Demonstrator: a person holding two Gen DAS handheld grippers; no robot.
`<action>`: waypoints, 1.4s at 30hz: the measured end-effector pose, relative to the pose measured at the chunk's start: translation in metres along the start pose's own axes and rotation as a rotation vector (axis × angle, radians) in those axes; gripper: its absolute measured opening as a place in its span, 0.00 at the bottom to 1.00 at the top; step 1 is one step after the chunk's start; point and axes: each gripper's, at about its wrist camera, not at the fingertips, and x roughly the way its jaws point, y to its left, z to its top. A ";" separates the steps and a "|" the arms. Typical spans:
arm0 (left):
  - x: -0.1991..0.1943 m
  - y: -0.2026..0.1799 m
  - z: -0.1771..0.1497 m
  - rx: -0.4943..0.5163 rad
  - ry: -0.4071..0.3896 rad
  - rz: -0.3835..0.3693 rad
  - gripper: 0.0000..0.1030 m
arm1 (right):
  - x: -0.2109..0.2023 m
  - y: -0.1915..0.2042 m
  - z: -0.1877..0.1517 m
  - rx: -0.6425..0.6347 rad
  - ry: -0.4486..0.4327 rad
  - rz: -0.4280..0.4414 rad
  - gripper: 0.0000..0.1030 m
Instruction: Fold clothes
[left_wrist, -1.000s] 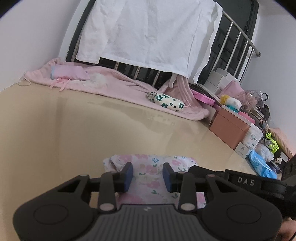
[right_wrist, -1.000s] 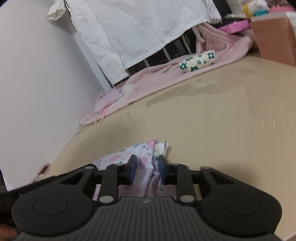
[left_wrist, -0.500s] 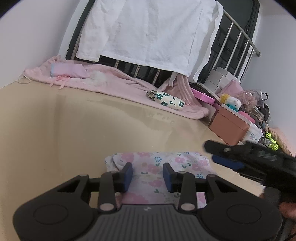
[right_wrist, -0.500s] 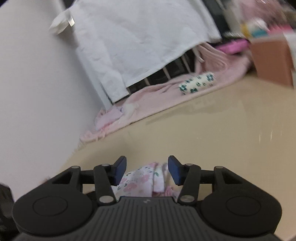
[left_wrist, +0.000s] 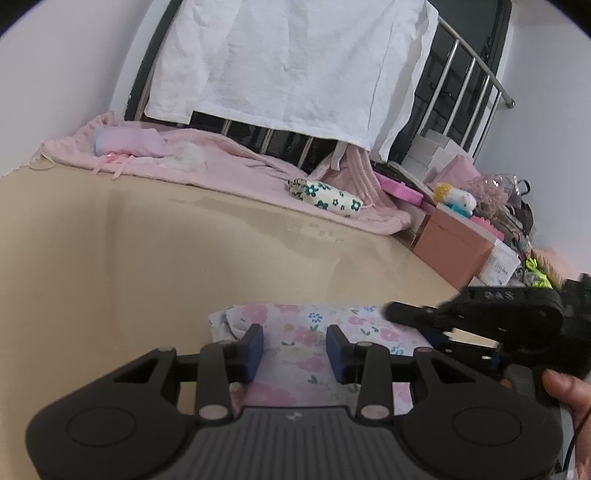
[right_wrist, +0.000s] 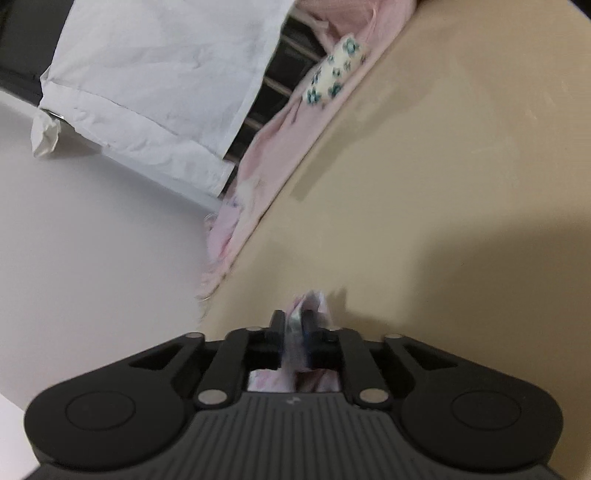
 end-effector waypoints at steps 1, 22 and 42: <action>0.000 0.002 0.001 -0.010 0.002 -0.001 0.41 | -0.013 0.011 -0.001 -0.080 -0.031 -0.022 0.19; -0.017 0.042 0.022 -0.134 0.106 -0.025 0.64 | -0.021 0.022 -0.016 -0.201 0.085 -0.013 0.63; 0.045 0.037 0.074 -0.288 0.254 -0.245 0.17 | 0.013 0.035 -0.001 -0.226 0.119 0.037 0.12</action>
